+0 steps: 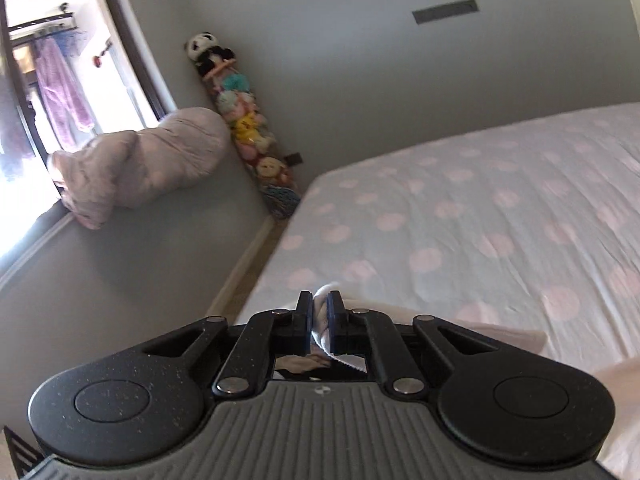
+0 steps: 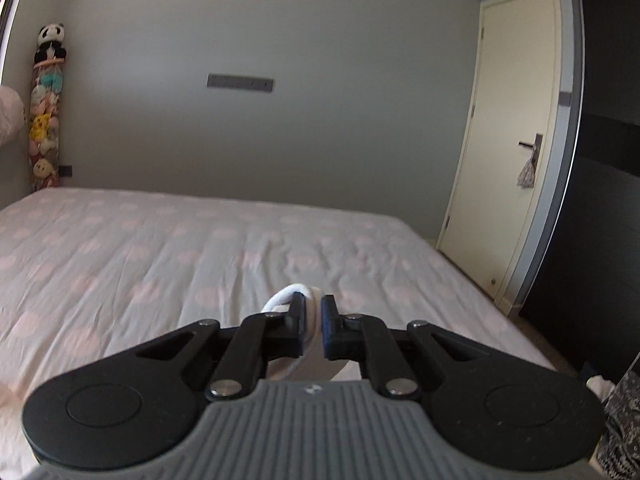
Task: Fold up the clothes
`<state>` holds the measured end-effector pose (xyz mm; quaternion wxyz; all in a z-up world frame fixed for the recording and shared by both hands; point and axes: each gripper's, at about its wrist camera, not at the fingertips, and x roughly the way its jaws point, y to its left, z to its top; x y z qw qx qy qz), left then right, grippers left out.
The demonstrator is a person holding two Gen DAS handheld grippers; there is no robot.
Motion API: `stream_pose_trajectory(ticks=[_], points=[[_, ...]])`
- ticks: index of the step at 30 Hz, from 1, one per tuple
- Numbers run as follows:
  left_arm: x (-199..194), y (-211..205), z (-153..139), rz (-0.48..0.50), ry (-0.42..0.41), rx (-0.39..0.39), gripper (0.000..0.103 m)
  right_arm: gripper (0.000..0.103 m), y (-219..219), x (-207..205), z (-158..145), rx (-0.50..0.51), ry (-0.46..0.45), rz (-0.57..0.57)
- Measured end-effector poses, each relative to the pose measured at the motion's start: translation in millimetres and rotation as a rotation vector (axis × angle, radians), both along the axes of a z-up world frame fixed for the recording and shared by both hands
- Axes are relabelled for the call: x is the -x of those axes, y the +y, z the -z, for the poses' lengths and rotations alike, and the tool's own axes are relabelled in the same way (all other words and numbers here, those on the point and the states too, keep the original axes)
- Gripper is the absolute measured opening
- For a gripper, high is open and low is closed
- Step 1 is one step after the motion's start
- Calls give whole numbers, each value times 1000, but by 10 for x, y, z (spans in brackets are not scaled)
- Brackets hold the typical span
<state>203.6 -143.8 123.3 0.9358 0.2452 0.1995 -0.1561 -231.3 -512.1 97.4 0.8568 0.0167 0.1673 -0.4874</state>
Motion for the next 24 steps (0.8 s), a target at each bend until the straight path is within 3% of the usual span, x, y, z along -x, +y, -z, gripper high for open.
stream_pose_trajectory(ticks=[4, 6, 15, 20, 24], points=[[17, 430, -220, -98, -23, 13, 6, 9, 8, 97, -146, 29, -46, 34], [-3, 667, -134, -136, 31, -2, 6, 9, 11, 158, -19, -7, -13, 43], [191, 1416, 1093, -260, 387, -220, 6, 9, 92, 511, 1034, -298, 200, 79], [379, 1609, 1615, -273, 523, -267, 6, 9, 100, 608, 1306, -408, 279, 69], [476, 1552, 1760, -234, 563, -279, 9, 11, 172, 536, 1383, -443, 327, 22]])
